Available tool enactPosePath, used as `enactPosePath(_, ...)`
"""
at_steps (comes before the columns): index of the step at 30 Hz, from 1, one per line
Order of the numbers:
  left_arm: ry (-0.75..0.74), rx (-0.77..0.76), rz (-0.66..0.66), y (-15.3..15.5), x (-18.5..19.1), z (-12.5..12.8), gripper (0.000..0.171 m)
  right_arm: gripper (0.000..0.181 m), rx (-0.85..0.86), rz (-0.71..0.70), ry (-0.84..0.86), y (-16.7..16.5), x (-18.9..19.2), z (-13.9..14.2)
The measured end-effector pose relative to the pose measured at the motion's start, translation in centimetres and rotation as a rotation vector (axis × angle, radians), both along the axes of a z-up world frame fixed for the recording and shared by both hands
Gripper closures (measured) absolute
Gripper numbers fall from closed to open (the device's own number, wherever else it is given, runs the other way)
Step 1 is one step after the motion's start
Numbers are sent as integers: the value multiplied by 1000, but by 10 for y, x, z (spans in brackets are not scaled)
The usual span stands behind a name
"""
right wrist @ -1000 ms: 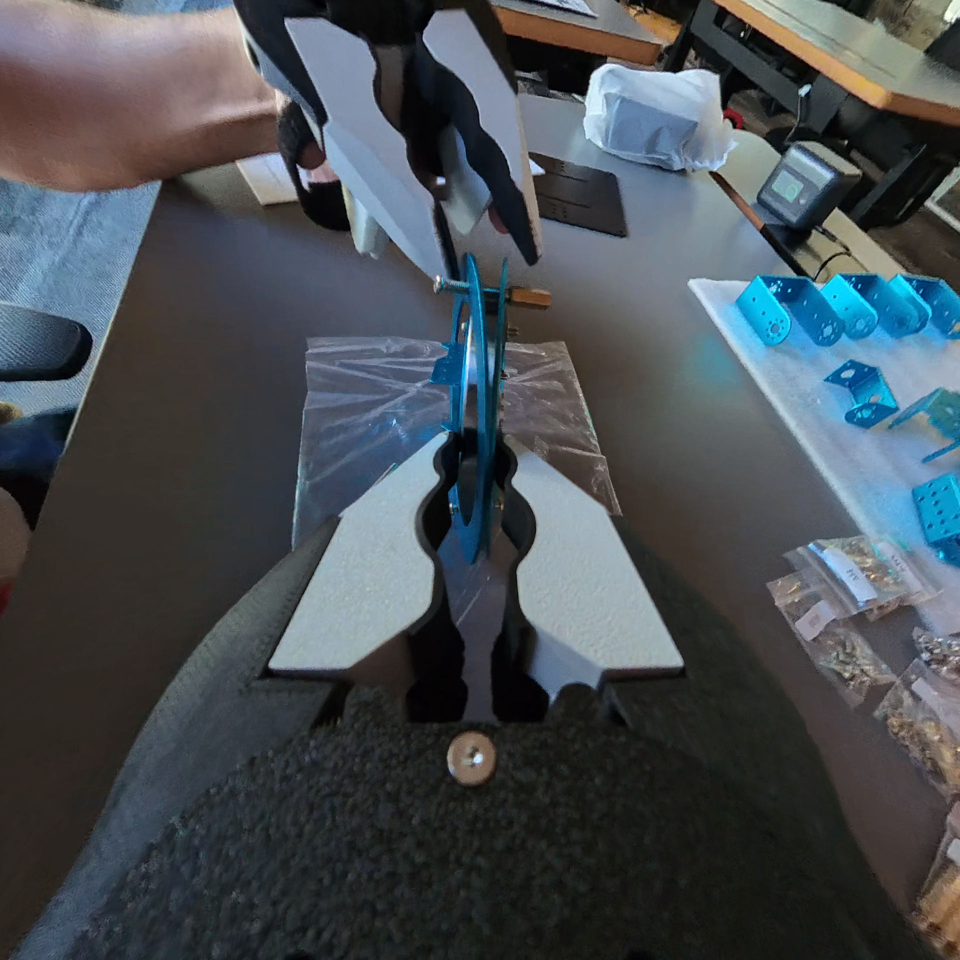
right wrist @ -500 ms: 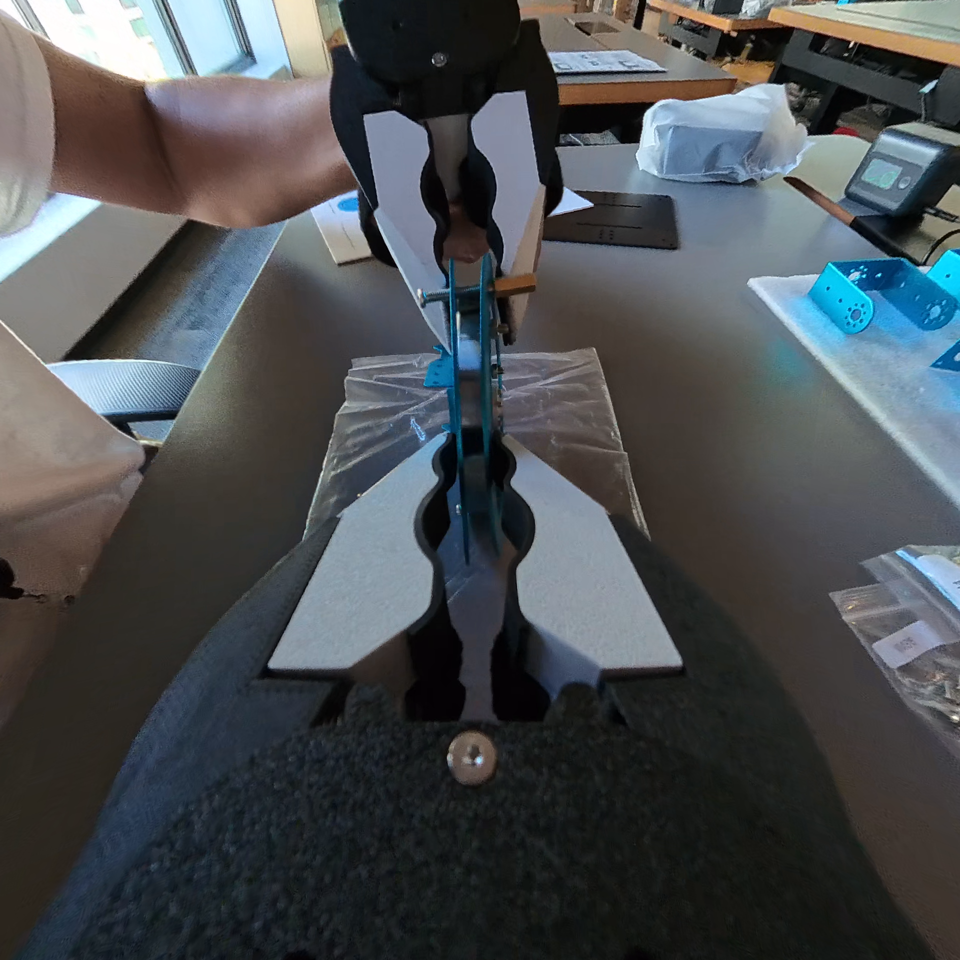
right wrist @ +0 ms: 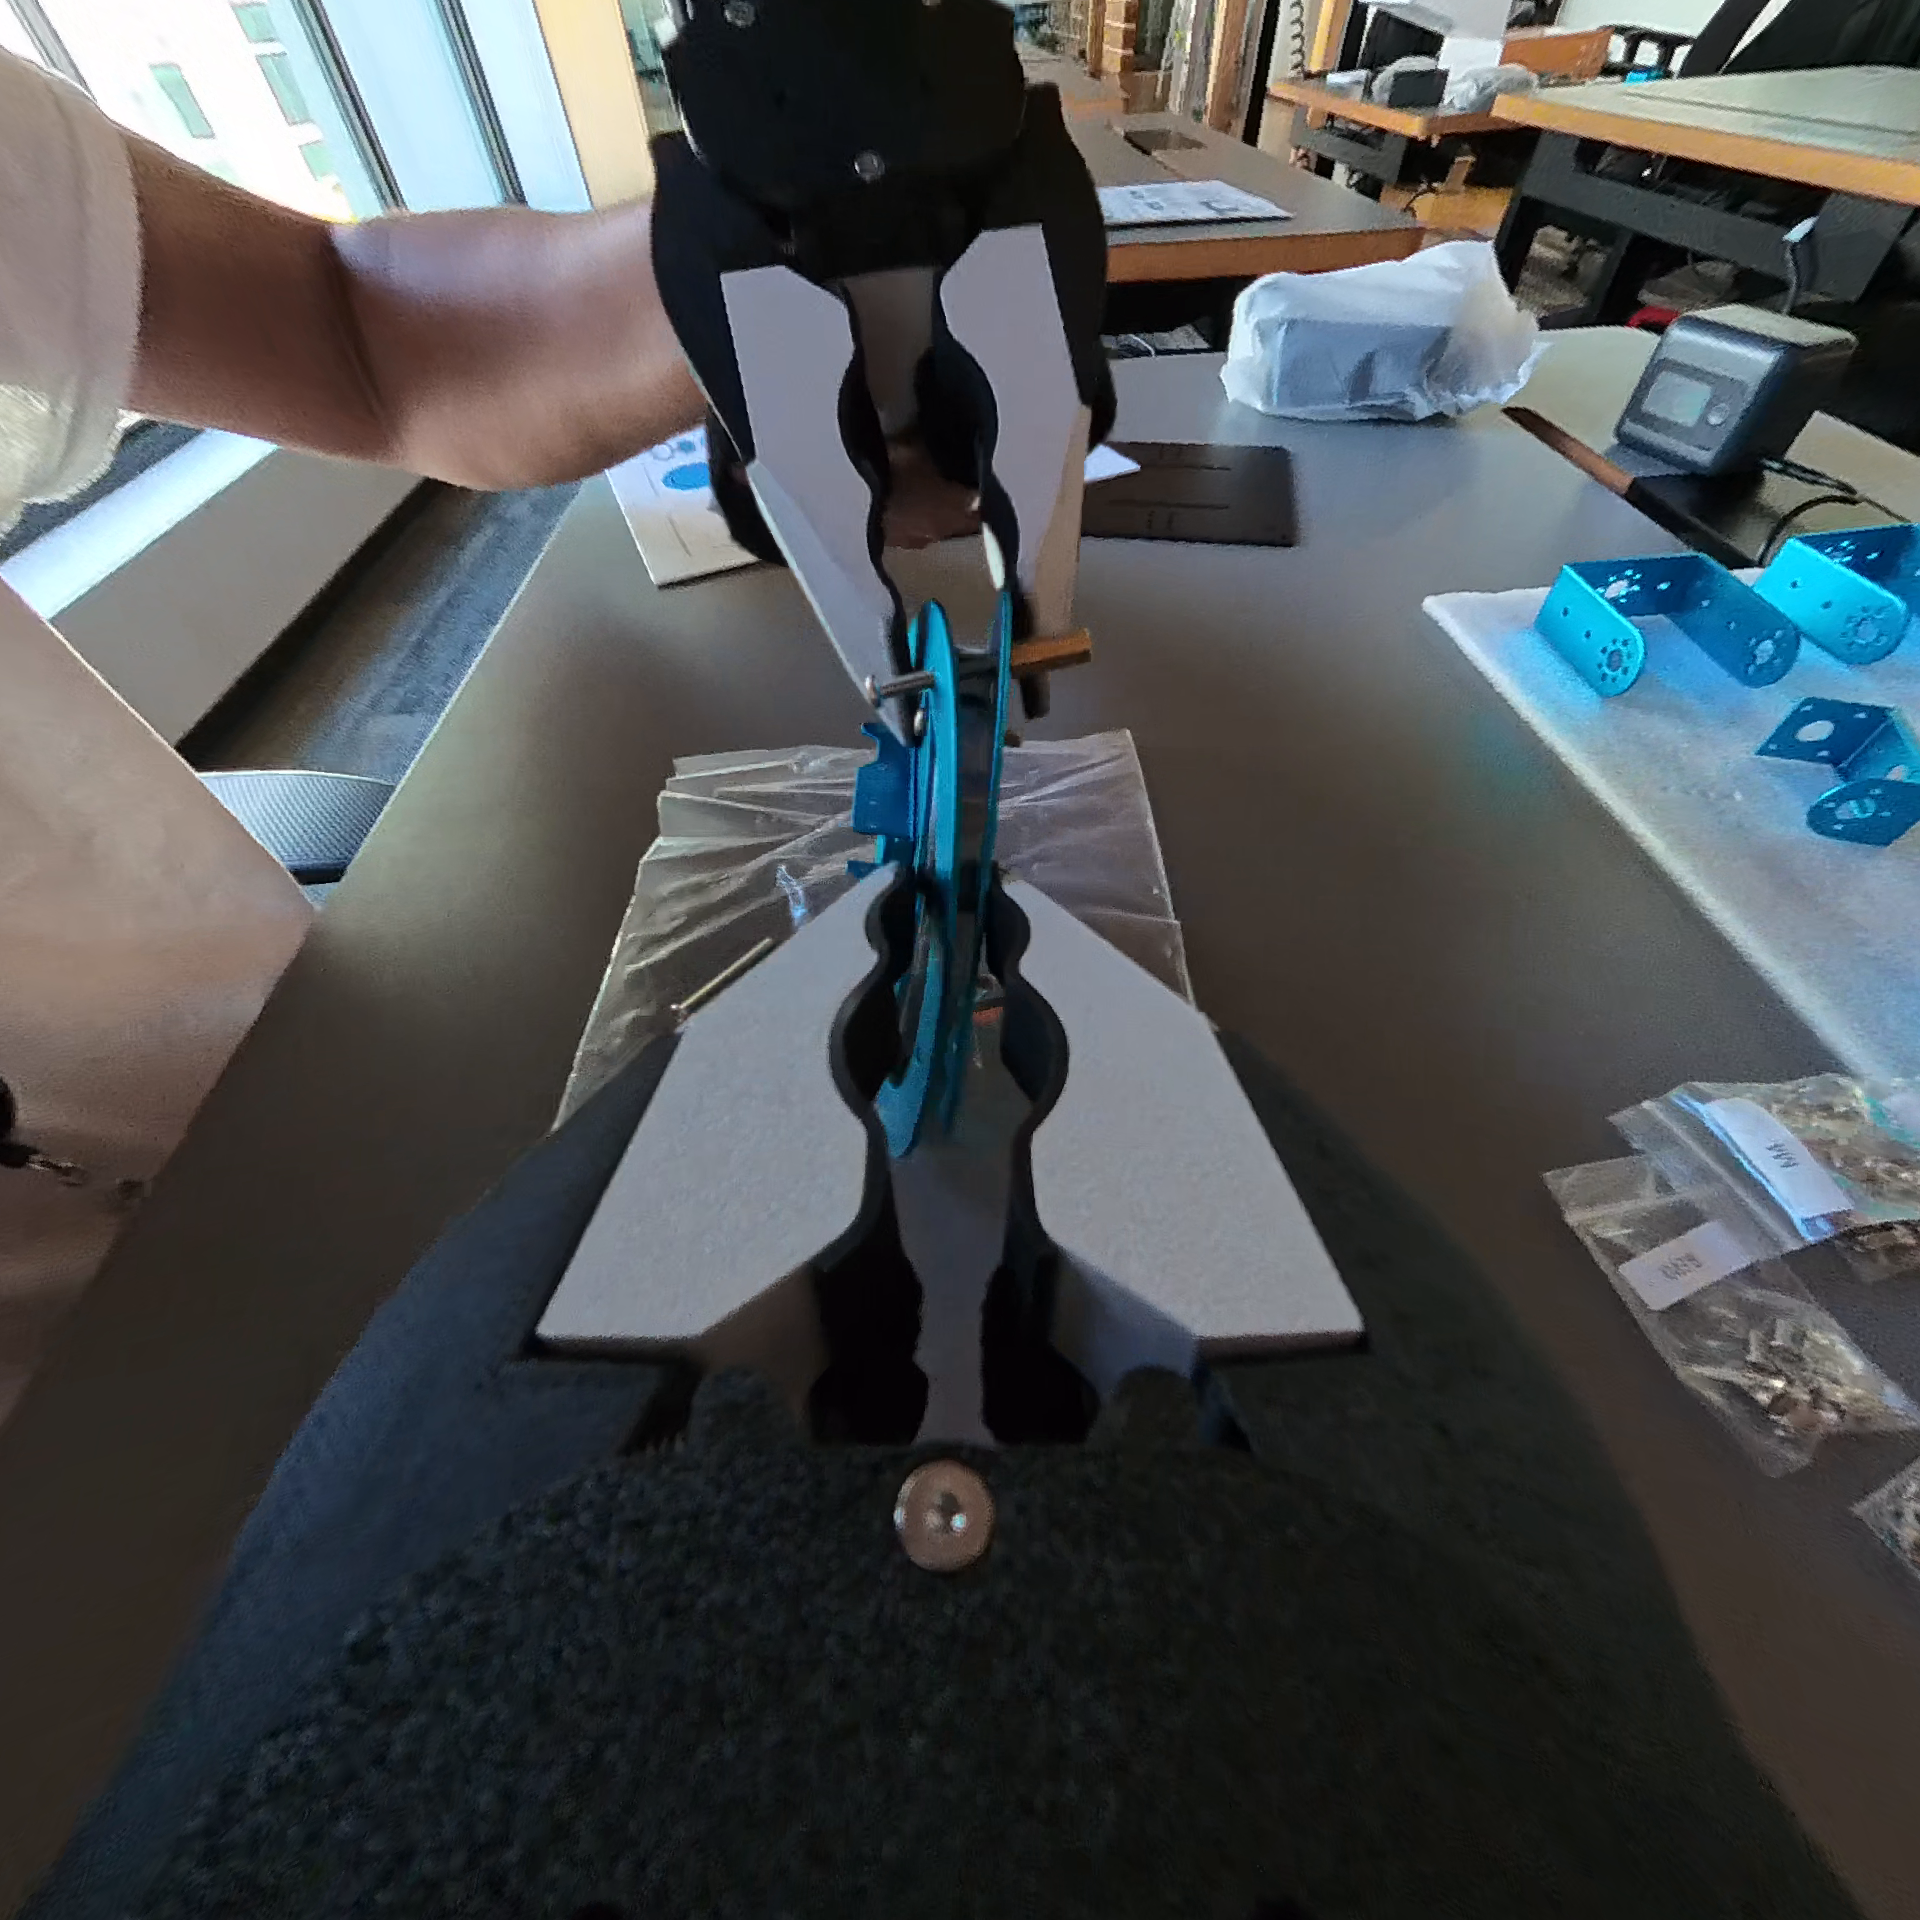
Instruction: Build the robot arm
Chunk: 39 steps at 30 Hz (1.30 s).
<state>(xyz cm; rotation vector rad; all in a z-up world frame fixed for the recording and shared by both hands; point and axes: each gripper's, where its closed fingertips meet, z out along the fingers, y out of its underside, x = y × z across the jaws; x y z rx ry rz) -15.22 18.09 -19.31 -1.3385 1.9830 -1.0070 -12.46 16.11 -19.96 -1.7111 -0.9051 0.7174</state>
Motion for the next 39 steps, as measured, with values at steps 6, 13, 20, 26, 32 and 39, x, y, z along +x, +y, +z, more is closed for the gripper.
enactPosePath(6, -2, 7, 12, 13, -14, -2, 145, 172, -20, 55, 17, -7, 9, -2)
enactPosePath(13, -68, -79, -46, -1, -12, -4, 148, 172, -42, 99, 45, -9, 9, -1)
enactPosePath(20, -111, -101, -21, -8, -12, -1, 150, 162, -97, -56, 30, -11, 22, -3)
enactPosePath(26, -154, -129, 2, -13, -11, 2, 151, 164, -41, -236, -47, -18, 30, -13)
enactPosePath(32, -206, -122, 58, -13, -10, 3, 150, 169, -88, -409, 5, -16, 34, -14)
enactPosePath(39, -215, -108, 106, -13, -9, 3, 150, 159, -96, -574, 63, -12, 37, -11)
